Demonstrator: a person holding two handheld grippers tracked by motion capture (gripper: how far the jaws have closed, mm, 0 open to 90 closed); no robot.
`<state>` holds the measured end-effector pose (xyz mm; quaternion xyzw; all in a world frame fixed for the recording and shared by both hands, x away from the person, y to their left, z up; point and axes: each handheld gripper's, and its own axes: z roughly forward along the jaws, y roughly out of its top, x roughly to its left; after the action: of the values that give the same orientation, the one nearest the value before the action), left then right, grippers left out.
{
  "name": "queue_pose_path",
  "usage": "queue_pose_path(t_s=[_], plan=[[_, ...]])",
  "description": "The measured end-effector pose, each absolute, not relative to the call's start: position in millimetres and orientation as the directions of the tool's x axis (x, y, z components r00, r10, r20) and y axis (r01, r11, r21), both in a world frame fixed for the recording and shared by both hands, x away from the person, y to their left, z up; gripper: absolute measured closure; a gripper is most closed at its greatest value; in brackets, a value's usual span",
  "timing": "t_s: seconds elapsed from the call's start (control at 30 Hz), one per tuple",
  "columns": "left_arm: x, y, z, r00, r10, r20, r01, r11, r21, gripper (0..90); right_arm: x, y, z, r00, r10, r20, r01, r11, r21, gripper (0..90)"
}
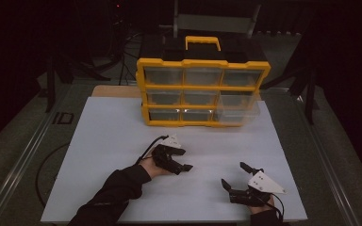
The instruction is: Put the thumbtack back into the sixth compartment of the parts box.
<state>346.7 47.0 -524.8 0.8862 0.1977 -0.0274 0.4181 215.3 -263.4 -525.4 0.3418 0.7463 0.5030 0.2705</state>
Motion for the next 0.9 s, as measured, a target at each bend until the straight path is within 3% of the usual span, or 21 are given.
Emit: queue_pose_path(t_s=[0.07,0.3,0.63,0.9], plan=[[347.1,46.6,-527.6,0.919,0.329,-0.215,0.377,-0.579,0.723,33.9,215.3,-263.0,-525.7,-0.624,0.779,-0.061,0.238,0.264,0.935,9.6],[347.2,42.3,-531.1,0.934,0.288,-0.21,0.347,-0.602,0.719,54.4,215.2,-263.2,-525.3,-0.623,0.78,-0.06,0.237,0.262,0.935,9.6],[348.2,38.6,-535.6,0.935,0.286,-0.208,0.347,-0.626,0.698,66.1,215.2,-263.4,-525.2,-0.625,0.778,-0.062,0.235,0.263,0.936,9.6],[348.0,36.1,-537.1,0.939,0.274,-0.209,0.34,-0.636,0.693,81.5,215.2,-263.3,-525.1,-0.625,0.778,-0.063,0.234,0.264,0.936,9.6]])
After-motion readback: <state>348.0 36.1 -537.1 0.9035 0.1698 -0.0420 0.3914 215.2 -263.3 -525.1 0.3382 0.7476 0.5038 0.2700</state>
